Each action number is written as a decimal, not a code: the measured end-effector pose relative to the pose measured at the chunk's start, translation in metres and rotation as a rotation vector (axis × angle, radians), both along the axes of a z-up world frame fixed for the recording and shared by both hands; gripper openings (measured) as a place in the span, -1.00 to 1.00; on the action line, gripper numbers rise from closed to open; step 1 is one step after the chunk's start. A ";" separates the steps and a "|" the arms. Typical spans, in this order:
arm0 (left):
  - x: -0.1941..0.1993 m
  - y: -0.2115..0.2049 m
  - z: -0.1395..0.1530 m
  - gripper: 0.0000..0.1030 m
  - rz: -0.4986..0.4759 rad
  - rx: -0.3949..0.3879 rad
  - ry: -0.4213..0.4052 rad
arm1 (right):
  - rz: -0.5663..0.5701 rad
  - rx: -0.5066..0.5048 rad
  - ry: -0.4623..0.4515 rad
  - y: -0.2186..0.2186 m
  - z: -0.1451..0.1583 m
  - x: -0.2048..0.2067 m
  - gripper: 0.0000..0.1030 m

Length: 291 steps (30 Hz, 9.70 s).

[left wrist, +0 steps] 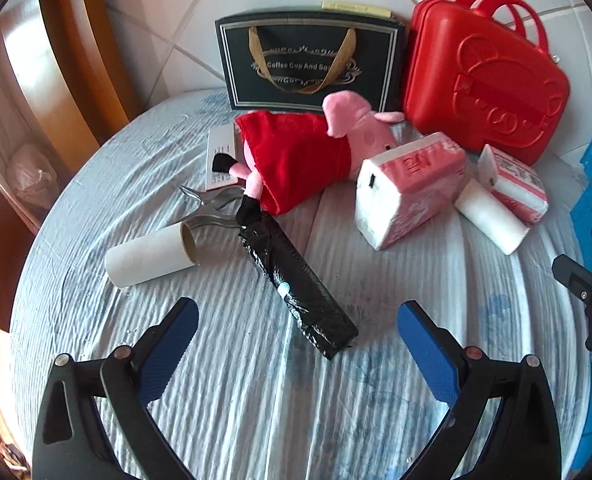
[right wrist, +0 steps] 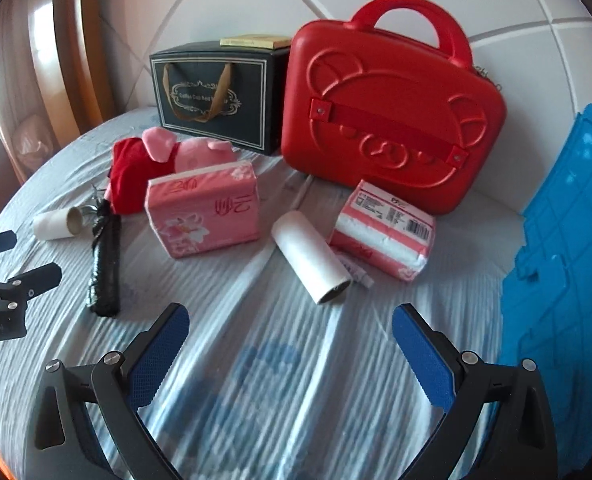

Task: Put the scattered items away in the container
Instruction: 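Reach the left tool to the black umbrella while the right tool reaches the white roll, then grasp the black umbrella with the left tool while the right tool grasps the white roll, then carry the umbrella and white roll over the blue crate with both tools, then open both tools to drop the umbrella and roll into the crate, then reach the left tool to the white paper tube on the sheet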

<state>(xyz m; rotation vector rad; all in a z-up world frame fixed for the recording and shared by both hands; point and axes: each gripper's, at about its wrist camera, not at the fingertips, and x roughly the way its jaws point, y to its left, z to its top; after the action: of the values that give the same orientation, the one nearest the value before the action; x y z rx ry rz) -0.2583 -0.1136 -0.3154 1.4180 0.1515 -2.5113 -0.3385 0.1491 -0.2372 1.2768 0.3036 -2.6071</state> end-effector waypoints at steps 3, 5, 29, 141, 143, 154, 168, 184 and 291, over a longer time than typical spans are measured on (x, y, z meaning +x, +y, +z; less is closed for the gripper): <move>-0.019 -0.009 -0.028 0.96 0.028 0.017 -0.040 | 0.011 0.025 -0.012 0.001 -0.024 -0.034 1.00; -0.029 -0.013 -0.043 0.94 0.043 0.027 -0.063 | 0.009 0.040 -0.020 0.000 -0.037 -0.055 1.00; -0.038 -0.003 -0.069 -0.31 -0.041 0.091 -0.122 | 0.105 0.025 -0.250 -0.017 -0.092 -0.081 -0.11; 0.060 0.420 0.364 -0.32 -0.549 -0.072 0.336 | -0.269 -0.284 0.276 0.408 0.304 0.241 -0.14; 0.049 0.437 0.365 -0.32 -0.570 -0.075 0.337 | -0.282 -0.286 0.273 0.419 0.302 0.237 -0.14; 0.001 0.507 0.358 -0.32 -0.649 -0.070 0.308 | -0.338 -0.295 0.252 0.464 0.289 0.229 -0.14; -0.030 0.542 0.344 -0.32 -0.691 -0.062 0.277 | -0.375 -0.304 0.234 0.495 0.277 0.215 -0.14; -0.040 0.548 0.349 -0.32 -0.721 -0.069 0.290 | -0.385 -0.311 0.219 0.493 0.274 0.204 -0.14; -0.045 -0.143 -0.057 0.19 -0.527 -0.009 -0.027 | -0.172 -0.006 -0.111 -0.128 -0.015 -0.027 1.00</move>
<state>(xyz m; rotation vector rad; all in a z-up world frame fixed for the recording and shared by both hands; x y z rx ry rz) -0.3031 -0.2562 -0.3726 1.6617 -0.2762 -2.8861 -0.3660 0.0209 -0.2523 1.5014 0.1739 -2.6593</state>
